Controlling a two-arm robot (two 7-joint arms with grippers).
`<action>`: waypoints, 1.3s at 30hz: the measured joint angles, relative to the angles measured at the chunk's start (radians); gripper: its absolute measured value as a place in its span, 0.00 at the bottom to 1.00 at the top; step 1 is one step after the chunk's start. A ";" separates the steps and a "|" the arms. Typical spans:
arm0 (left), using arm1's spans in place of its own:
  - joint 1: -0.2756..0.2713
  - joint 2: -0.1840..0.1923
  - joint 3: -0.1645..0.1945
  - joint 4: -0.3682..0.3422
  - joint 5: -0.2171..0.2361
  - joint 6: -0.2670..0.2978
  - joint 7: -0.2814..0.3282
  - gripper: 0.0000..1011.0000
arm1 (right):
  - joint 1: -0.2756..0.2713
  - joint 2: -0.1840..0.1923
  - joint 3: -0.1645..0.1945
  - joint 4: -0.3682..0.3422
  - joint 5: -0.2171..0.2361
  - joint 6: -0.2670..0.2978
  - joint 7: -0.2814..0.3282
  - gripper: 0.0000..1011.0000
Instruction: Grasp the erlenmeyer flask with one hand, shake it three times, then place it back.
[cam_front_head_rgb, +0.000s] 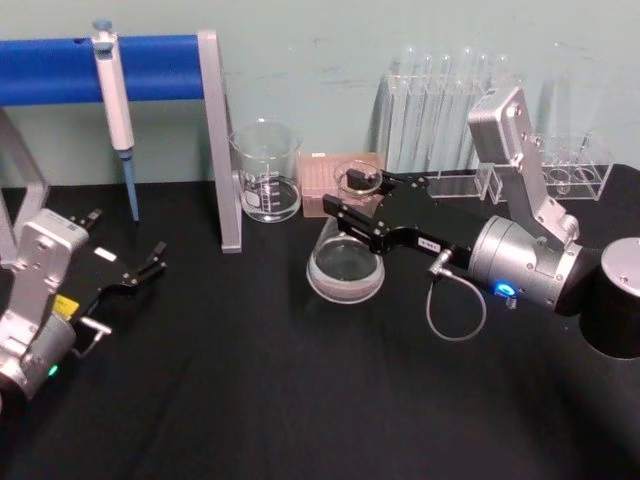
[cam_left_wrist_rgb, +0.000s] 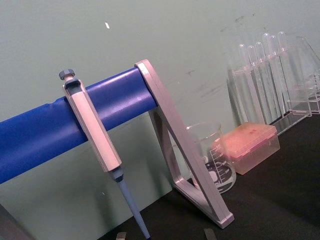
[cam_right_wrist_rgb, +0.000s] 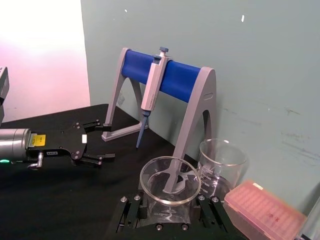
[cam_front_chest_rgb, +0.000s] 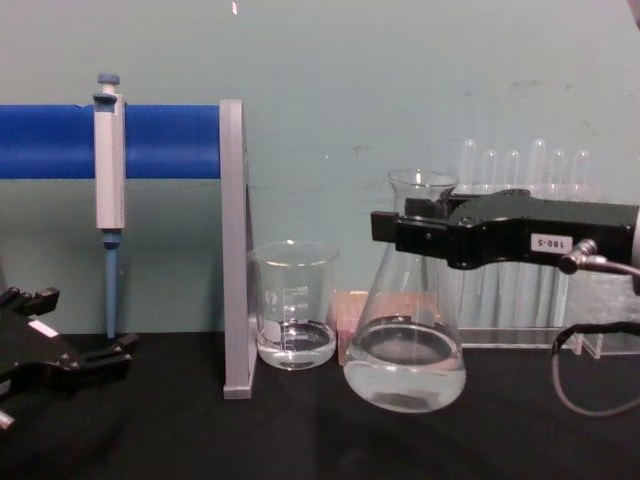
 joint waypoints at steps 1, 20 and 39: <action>0.000 0.000 0.000 0.000 0.000 0.000 0.000 0.99 | 0.000 0.000 0.000 0.000 0.000 0.000 0.000 0.45; 0.000 0.000 0.000 0.000 0.000 0.000 0.000 0.99 | 0.007 -0.004 -0.006 0.009 0.000 -0.003 0.004 0.45; 0.000 0.000 0.000 0.000 0.000 0.000 0.000 0.99 | 0.005 -0.003 -0.013 0.002 0.004 -0.003 0.011 0.45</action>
